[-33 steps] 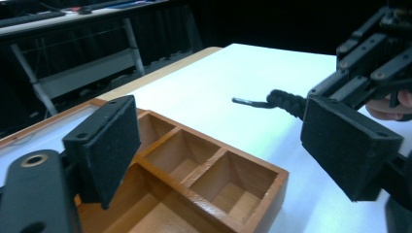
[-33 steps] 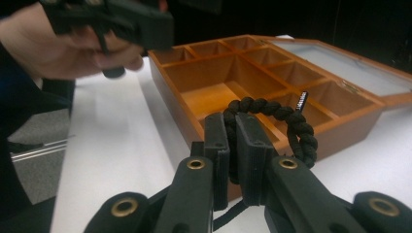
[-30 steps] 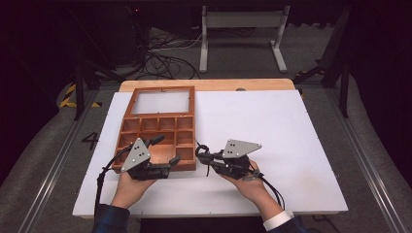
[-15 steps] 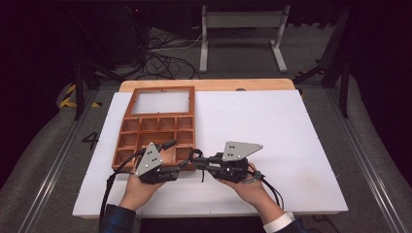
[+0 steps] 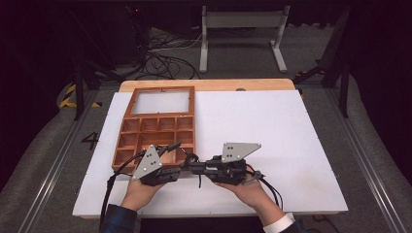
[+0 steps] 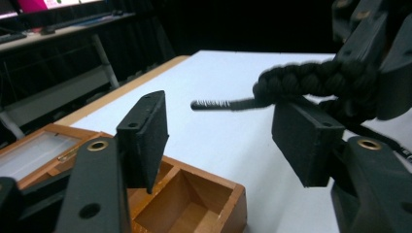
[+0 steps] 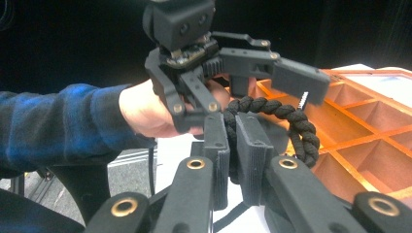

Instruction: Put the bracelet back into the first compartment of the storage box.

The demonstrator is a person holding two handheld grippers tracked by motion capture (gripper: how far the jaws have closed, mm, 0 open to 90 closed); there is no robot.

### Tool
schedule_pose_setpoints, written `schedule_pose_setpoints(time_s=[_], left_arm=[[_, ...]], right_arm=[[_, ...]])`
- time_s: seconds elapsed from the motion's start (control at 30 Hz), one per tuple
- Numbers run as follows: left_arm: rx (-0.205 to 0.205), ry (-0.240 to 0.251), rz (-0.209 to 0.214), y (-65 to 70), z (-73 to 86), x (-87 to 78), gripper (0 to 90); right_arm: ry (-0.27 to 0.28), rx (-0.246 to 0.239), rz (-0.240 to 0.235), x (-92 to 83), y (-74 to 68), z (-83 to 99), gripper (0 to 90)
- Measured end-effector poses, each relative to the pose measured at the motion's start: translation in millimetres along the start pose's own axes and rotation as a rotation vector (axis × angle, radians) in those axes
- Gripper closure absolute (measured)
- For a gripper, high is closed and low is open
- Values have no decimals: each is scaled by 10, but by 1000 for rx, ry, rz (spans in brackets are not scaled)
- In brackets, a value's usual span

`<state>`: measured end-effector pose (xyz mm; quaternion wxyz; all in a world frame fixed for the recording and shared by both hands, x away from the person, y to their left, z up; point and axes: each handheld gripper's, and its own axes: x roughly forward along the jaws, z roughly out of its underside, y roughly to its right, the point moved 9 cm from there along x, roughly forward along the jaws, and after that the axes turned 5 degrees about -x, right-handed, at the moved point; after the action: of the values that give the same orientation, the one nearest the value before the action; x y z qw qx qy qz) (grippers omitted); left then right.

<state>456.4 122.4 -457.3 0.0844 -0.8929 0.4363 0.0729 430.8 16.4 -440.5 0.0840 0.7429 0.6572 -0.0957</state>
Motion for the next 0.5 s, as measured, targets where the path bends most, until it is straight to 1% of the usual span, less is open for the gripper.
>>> schedule_pose_setpoints(time_s=[0.07,0.17,0.23,0.3,0.37,0.5], left_arm=[[6,5,6,1,-2,-5,406],[25,12,23,43,-3,-1,437],[46,17,26,63,-6,2,478],[55,20,29,81,-8,1,524],[71,25,46,106,-11,0,597],[109,12,60,150,-6,3,750]], right_arm=[[1,6,-4,1,3,7,847],[2,14,-15,7,-6,8,847],[2,23,-22,11,-11,11,847],[5,31,-23,10,-1,13,847],[12,44,-27,8,4,13,847],[14,52,-24,3,17,18,846]])
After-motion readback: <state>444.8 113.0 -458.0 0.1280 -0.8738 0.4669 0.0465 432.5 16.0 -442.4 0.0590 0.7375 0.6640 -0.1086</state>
